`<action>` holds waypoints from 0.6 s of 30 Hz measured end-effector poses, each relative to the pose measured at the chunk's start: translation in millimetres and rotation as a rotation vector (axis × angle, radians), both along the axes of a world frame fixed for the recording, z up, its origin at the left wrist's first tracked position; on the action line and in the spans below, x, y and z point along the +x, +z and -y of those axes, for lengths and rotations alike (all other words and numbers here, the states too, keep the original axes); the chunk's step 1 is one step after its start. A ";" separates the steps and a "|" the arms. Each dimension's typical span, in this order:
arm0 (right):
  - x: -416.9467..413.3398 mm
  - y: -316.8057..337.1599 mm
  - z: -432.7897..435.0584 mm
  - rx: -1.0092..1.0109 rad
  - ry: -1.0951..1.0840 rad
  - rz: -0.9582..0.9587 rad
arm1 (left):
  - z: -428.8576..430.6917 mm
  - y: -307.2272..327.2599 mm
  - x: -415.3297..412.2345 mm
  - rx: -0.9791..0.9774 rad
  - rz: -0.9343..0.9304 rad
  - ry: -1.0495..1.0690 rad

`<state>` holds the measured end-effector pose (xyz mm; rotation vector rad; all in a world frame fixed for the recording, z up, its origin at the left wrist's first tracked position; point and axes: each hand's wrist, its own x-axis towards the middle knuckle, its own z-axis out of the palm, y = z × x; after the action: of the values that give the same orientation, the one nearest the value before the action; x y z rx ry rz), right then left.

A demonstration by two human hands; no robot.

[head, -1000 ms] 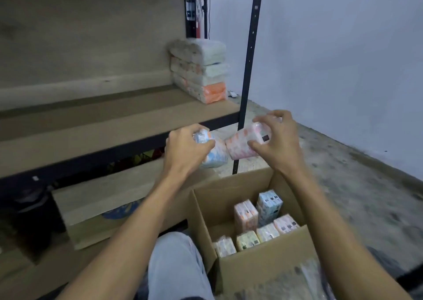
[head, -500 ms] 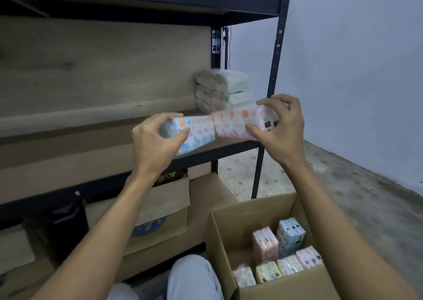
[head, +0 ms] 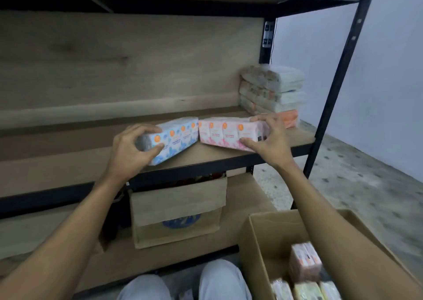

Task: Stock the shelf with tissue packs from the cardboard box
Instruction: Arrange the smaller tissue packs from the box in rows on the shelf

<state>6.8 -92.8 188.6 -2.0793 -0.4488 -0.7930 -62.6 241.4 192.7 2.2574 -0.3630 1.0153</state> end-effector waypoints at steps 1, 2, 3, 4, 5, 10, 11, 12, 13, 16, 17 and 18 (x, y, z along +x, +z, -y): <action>5.3 -0.6 -1.7 -0.024 0.004 -0.032 | -7.6 -2.0 2.2 0.009 -0.020 0.005; 10.5 -1.6 -2.4 -0.052 0.003 -0.054 | -14.1 -4.0 4.8 0.017 -0.040 0.014; 15.9 -3.0 -3.3 -0.080 0.001 -0.069 | -20.3 -5.9 7.3 0.026 -0.062 0.023; 20.7 -4.6 -3.3 -0.108 -0.005 -0.082 | -24.7 -7.6 9.1 0.037 -0.085 0.031; 24.7 -6.4 -2.6 -0.137 -0.014 -0.092 | -28.3 -9.6 10.7 0.052 -0.107 0.035; 44.7 -13.6 0.4 -0.295 -0.053 -0.141 | -45.6 -13.7 20.1 0.105 -0.197 0.070; 46.7 -12.6 0.5 -0.342 -0.089 -0.146 | -47.0 -12.5 22.1 0.132 -0.213 0.098; 48.3 -10.2 -0.7 -0.388 -0.132 -0.143 | -46.8 -10.5 24.4 0.167 -0.226 0.134; 49.2 -6.4 -3.4 -0.419 -0.167 -0.129 | -44.8 -7.6 26.8 0.200 -0.238 0.167; 50.0 9.3 -22.3 -0.434 -0.176 -0.051 | -26.1 5.0 34.1 0.257 -0.225 0.206; 50.2 14.0 -31.9 -0.444 -0.163 -0.034 | -16.0 10.1 37.0 0.265 -0.219 0.204; 50.6 17.6 -42.3 -0.457 -0.149 -0.028 | -5.4 14.0 40.8 0.269 -0.218 0.202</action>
<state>57.4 -50.5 206.3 -2.5688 -0.4986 -0.8012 -21.8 246.8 206.6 2.6624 -0.1889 0.8461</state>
